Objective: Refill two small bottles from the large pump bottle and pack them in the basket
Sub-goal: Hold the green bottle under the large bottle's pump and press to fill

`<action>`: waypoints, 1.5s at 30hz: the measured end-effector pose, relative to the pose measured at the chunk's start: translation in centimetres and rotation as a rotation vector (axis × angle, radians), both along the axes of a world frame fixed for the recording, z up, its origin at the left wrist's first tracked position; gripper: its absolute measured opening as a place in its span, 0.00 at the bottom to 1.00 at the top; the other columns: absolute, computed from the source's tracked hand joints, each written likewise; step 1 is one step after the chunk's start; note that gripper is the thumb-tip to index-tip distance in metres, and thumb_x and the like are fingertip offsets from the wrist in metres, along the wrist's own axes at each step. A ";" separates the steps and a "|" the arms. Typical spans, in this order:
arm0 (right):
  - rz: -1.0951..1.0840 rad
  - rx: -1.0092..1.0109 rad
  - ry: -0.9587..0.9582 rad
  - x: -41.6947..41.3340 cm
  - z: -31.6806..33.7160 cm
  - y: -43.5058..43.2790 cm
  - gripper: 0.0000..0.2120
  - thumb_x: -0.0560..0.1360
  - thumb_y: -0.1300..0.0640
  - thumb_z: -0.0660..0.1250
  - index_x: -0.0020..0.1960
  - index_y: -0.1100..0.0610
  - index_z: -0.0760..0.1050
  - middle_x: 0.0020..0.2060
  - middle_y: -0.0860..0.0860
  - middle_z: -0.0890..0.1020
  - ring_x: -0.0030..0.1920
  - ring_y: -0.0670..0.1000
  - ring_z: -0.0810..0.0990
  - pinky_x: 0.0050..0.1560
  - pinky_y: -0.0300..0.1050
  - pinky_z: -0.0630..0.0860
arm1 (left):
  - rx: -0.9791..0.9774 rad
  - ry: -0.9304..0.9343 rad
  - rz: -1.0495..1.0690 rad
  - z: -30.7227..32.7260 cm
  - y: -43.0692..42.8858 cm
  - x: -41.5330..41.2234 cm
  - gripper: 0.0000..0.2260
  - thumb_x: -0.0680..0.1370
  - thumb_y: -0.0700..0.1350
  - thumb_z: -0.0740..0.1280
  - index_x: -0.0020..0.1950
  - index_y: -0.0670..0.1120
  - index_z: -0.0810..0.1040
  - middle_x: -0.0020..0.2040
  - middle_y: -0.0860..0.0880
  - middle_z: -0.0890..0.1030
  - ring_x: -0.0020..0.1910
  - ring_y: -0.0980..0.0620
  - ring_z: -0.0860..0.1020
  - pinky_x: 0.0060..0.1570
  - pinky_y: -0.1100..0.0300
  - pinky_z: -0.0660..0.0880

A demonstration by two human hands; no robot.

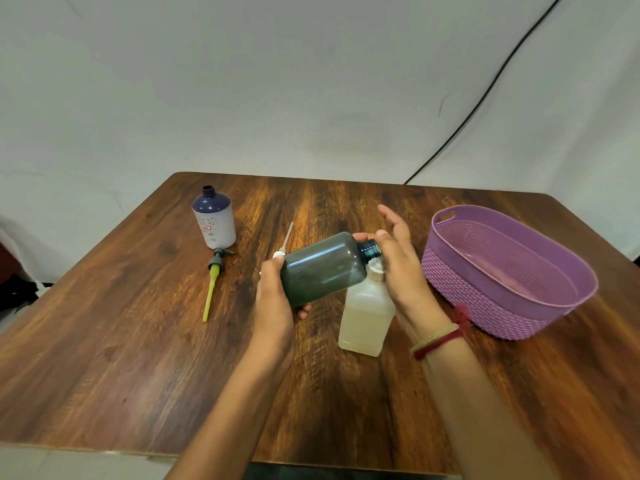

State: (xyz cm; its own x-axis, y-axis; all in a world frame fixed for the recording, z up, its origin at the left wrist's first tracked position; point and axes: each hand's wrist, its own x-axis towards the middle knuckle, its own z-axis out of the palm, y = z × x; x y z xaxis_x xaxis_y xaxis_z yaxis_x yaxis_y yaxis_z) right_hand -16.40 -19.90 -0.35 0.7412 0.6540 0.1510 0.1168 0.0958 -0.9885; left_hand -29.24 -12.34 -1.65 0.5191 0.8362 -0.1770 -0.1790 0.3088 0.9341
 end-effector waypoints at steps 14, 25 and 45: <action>-0.030 0.002 -0.004 0.1 -0.9 0.6 0.16 0.77 0.46 0.54 0.59 0.25 0.64 0.54 0.46 0.83 0.64 0.54 0.74 0.67 0.64 0.64 | -0.020 0.019 -0.003 -0.2 0.2 0.2 0.16 0.80 0.57 0.53 0.52 0.47 0.74 0.47 0.44 0.76 0.33 0.54 0.71 0.28 0.63 0.67; -0.035 0.017 0.014 0.1 -0.6 0.4 0.14 0.73 0.40 0.58 0.57 0.33 0.71 0.61 0.50 0.77 0.62 0.55 0.75 0.63 0.64 0.70 | -0.021 0.009 0.010 0.1 0.3 0.5 0.17 0.79 0.56 0.53 0.48 0.46 0.75 0.40 0.46 0.76 0.29 0.55 0.71 0.26 0.63 0.65; 0.060 -0.098 0.034 0.6 0.1 0.0 0.16 0.80 0.43 0.53 0.55 0.47 0.77 0.57 0.56 0.78 0.53 0.56 0.79 0.48 0.48 0.78 | -0.003 -0.018 -0.035 0.1 0.6 0.0 0.18 0.80 0.56 0.54 0.52 0.44 0.75 0.43 0.44 0.76 0.29 0.55 0.71 0.25 0.64 0.66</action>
State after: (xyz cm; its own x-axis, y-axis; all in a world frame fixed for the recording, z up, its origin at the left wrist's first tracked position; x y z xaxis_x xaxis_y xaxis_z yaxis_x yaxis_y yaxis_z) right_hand -15.77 -19.93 -0.23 0.7037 0.7080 0.0594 0.0798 0.0043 -0.9968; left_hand -29.21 -11.74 -1.52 0.5508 0.8172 -0.1699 -0.1852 0.3181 0.9298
